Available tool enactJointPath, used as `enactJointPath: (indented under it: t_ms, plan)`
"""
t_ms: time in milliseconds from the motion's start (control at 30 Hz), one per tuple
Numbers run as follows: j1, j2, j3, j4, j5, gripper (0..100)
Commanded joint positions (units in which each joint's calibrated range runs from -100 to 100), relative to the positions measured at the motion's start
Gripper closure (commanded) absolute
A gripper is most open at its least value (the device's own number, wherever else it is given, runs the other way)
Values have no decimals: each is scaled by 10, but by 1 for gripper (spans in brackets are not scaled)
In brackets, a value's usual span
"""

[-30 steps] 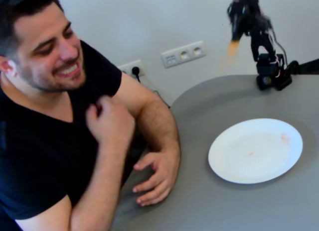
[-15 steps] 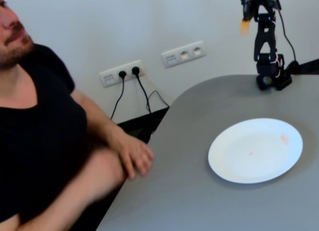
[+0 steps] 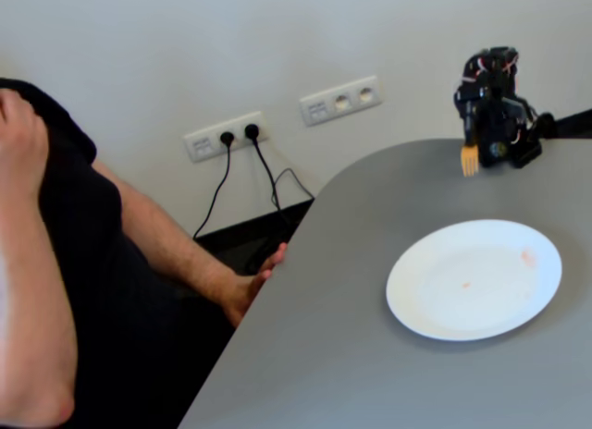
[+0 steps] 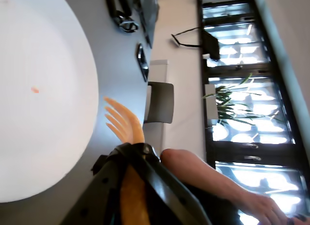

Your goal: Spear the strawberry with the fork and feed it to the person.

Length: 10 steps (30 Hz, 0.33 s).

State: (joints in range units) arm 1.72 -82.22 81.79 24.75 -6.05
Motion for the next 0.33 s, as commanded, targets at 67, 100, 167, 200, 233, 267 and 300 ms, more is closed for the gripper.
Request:
enactJointPath:
  t_ms: [67,100,167,200,233,267,300]
  plan:
    - [4,-9,41,-23,-2,98]
    - [5,-9,48,-24,-2,98]
    - [5,-9,52,-24,-3,98]
    - [5,-9,52,-24,-4,98]
    - [4,-9,52,-24,-5,98]
    - [4,-9,54,-24,-6,98]
    - [4,-10,59,-24,-6,98]
